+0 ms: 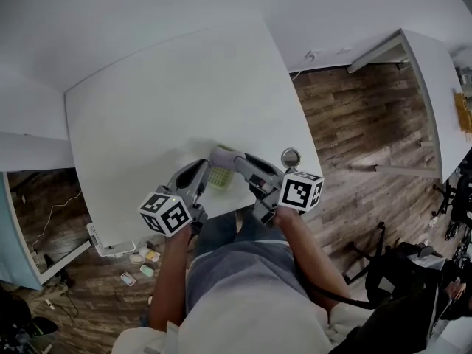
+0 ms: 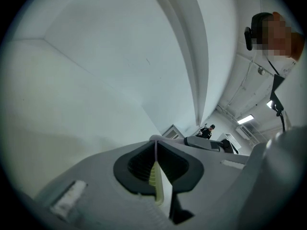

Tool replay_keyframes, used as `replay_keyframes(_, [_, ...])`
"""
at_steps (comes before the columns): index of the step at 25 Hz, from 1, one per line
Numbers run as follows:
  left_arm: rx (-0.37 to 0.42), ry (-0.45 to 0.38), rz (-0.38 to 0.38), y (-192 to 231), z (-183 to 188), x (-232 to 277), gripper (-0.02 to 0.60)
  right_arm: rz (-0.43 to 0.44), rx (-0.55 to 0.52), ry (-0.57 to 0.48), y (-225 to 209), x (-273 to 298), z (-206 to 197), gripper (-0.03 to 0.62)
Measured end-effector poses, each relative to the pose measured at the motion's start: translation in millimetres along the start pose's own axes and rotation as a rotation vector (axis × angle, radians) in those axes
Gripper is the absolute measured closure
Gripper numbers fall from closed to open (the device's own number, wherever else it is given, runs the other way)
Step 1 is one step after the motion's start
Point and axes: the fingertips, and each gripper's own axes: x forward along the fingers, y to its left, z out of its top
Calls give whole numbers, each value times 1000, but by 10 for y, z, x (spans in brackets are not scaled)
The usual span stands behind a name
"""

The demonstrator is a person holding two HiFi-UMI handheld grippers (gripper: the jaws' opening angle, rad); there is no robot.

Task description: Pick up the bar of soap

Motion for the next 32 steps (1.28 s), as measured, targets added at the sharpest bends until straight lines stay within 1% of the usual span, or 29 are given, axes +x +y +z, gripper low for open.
replay_keyframes(1, [3, 4, 8, 4, -16, -7, 581, 6, 2, -8, 31, -3, 20, 456])
replay_keyframes(4, [2, 21, 32, 25, -93, -30, 583, 13, -4, -35, 85, -19, 56, 456])
replay_keyframes(6, [15, 40, 40, 17, -145, -19, 581, 25, -6, -51, 139, -27, 104, 456])
replay_keyframes(8, [60, 55, 46, -23, -163, 28, 581, 56, 5, -62, 235, -17, 168, 456])
replay_keyframes(10, [130, 63, 52, -85, -152, 81, 581, 84, 5, -62, 329, -5, 199, 456])
replay_keyframes(12, [195, 59, 55, -155, -120, 124, 581, 98, -12, -54, 398, 3, 198, 456])
replay_keyframes(14, [229, 44, 58, -203, -77, 156, 581, 102, -33, -42, 428, 6, 193, 456])
replay_keyframes(21, [279, 30, 75, -244, -28, 114, 582, 112, -67, -25, 509, -15, 167, 456])
replay_keyframes(27, [333, 11, 88, -308, 85, 58, 582, 121, -142, -13, 675, -30, 190, 456])
replay_keyframes(32, [350, -14, 100, -405, 212, 76, 583, 128, -206, -16, 808, -73, 290, 456])
